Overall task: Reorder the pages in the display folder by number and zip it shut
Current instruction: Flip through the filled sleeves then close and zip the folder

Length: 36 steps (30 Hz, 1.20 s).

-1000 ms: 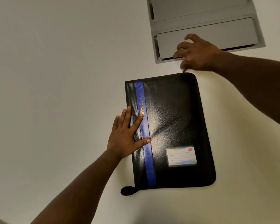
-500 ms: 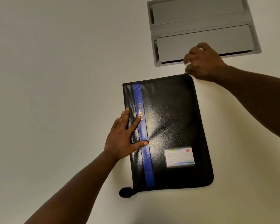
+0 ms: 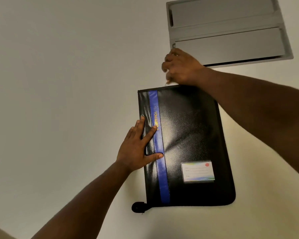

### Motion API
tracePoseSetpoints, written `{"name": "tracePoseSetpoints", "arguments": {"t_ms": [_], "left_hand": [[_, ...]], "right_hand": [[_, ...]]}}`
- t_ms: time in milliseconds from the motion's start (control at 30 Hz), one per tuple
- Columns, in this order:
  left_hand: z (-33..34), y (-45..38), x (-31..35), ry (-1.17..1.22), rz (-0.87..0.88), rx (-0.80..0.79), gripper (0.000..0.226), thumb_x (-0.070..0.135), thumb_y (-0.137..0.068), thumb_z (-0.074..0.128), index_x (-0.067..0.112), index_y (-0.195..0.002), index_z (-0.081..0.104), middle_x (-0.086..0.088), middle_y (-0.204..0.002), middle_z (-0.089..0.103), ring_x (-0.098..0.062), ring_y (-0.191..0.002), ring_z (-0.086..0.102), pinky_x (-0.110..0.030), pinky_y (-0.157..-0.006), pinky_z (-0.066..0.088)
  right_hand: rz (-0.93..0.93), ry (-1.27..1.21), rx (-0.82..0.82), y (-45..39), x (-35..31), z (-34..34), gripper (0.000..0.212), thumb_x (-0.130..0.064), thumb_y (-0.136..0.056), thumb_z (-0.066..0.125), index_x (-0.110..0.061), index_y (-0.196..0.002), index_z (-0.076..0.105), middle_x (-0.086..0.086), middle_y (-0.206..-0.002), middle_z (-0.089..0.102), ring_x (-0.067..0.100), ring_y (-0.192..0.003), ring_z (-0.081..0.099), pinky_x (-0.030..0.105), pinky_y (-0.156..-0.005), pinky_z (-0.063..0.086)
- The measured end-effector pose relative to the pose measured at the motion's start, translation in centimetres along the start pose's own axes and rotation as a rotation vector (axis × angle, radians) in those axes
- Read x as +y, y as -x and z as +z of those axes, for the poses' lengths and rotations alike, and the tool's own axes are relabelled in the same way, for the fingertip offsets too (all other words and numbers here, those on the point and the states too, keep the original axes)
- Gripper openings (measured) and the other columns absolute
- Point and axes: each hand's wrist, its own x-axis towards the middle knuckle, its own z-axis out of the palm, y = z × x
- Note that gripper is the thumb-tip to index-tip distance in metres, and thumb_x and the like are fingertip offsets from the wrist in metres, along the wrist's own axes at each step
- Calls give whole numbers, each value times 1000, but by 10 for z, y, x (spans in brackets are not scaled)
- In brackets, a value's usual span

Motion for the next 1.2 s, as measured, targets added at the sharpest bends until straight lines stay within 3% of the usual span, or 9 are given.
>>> {"name": "tracePoseSetpoints", "arguments": {"t_ms": [333, 400, 433, 500, 567, 733, 867, 1067, 1200], "left_hand": [[1, 1, -2, -4, 5, 5, 95, 82, -79, 47, 33, -154, 17, -11, -163, -8, -28, -150, 5, -41, -120, 15], [2, 1, -3, 0, 9, 10, 95, 82, -79, 48, 33, -154, 18, -10, -163, -7, -28, -150, 6, -42, -120, 16], [2, 1, -3, -5, 7, 8, 95, 82, -79, 47, 33, -154, 18, -10, -163, -7, -28, -150, 6, -42, -120, 17], [2, 1, -3, -29, -2, -8, 95, 83, -79, 44, 34, -154, 15, -10, -163, -9, -28, -150, 4, -43, -120, 16], [2, 1, -3, -43, -10, -29, 95, 84, -80, 41, 34, -155, 11, -9, -163, -11, -27, -150, 2, -44, -120, 16], [0, 7, 4, -47, -78, -45, 99, 86, -81, 30, 29, -156, 0, -4, -161, -21, -24, -150, -7, -40, -121, 7], [5, 32, 21, 14, -127, -26, 90, 80, -88, 18, 26, -154, -10, 1, -160, -21, -18, -149, -12, -38, -120, 3], [23, 59, 30, -30, -104, -18, 83, 72, -93, 21, 21, -155, -2, -5, -162, -11, -22, -150, -1, -41, -120, 13], [18, 52, 26, -48, -118, -54, 87, 74, -91, 17, 17, -154, 1, -4, -161, -13, -21, -150, -1, -39, -120, 13]], "right_hand": [[34, -111, 103, -57, -52, -7, 16, -32, -81, 68, -20, -71, 73, -4, -85, 66, 20, -89, 58, 36, -94, 42], [123, -249, 123, -53, -56, -5, 19, -34, -87, 62, -20, -85, 76, 0, -101, 68, 24, -101, 57, 37, -99, 36], [194, -345, 109, -49, -57, -4, 26, -38, -91, 58, -21, -103, 74, 2, -118, 65, 25, -113, 53, 38, -103, 30], [364, -483, 42, -33, -63, -10, 50, -50, -94, 50, -25, -138, 52, 1, -145, 48, 24, -133, 40, 39, -111, 21], [513, -570, 76, -6, -74, -17, 64, -56, -95, 45, -23, -149, 34, 3, -153, 38, 23, -139, 34, 41, -115, 19], [840, -697, 190, 93, -134, -11, 65, -58, -97, 39, -20, -149, 35, 6, -156, 31, 25, -144, 28, 42, -116, 22], [1015, -747, 155, 168, -200, 2, 72, -63, -92, 40, -26, -153, 26, 3, -162, 16, 25, -148, 15, 37, -115, 18], [1095, -758, 30, 208, -250, 6, 84, -77, -86, 23, -26, -153, 26, 4, -163, 10, 29, -149, 11, 44, -111, 32], [1076, -776, 3, 203, -244, 3, 92, -82, -82, 12, -25, -154, 24, 4, -163, 6, 26, -150, 6, 39, -112, 27]]}}
